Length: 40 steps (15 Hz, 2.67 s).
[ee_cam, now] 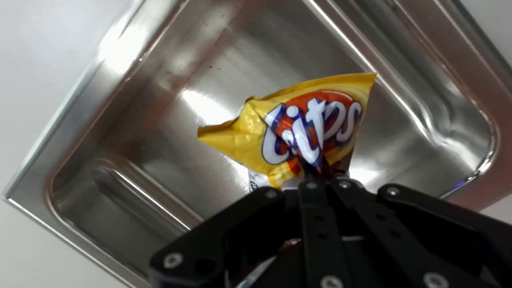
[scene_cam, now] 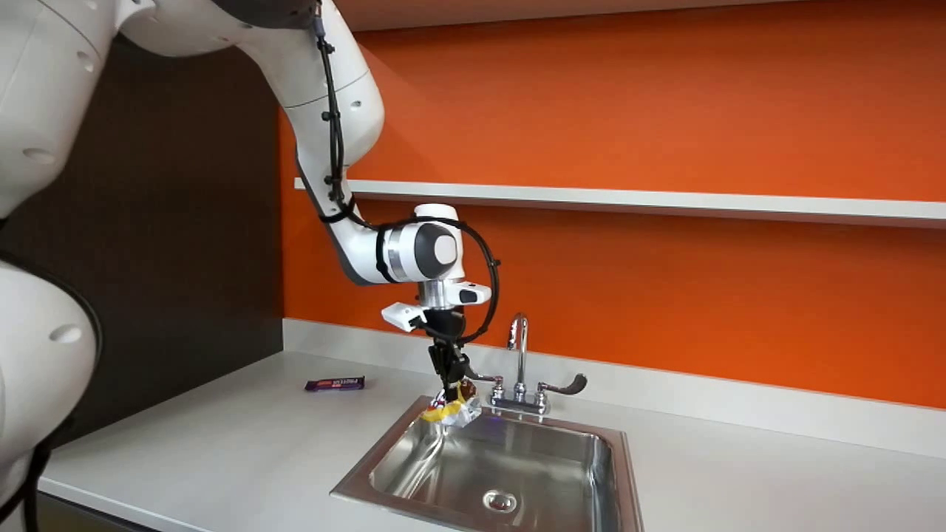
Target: Put the orange packet in the sink
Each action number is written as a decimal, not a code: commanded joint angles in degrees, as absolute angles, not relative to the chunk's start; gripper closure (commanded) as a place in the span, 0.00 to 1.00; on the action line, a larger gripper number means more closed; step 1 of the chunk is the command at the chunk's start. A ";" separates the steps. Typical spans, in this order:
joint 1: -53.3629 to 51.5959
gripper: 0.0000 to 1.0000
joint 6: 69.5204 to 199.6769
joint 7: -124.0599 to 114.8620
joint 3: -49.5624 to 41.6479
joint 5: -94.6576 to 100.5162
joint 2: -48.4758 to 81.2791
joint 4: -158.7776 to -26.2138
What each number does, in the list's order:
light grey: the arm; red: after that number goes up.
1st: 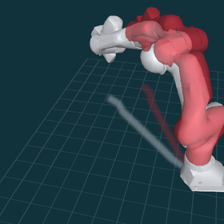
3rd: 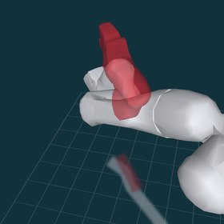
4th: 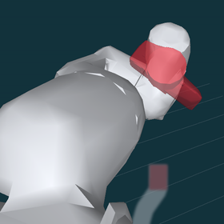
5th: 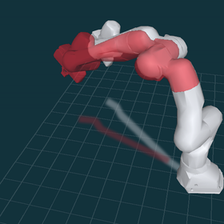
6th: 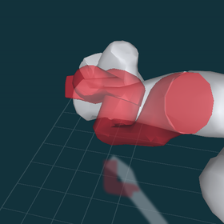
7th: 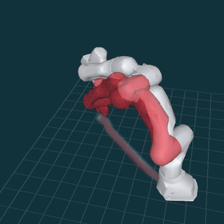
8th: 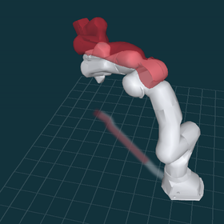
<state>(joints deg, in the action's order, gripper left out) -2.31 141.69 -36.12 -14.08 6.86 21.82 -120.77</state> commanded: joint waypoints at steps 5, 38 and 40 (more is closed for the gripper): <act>-0.23 1.00 140.45 -35.16 -13.45 4.99 29.68 -117.25; 0.65 0.59 151.84 -32.63 -12.27 -9.50 40.72 -118.89; -0.55 0.43 151.14 -32.88 -13.25 -8.49 38.69 -119.29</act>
<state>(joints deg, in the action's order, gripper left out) 0.35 152.38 -34.42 -12.45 -8.98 41.98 -118.63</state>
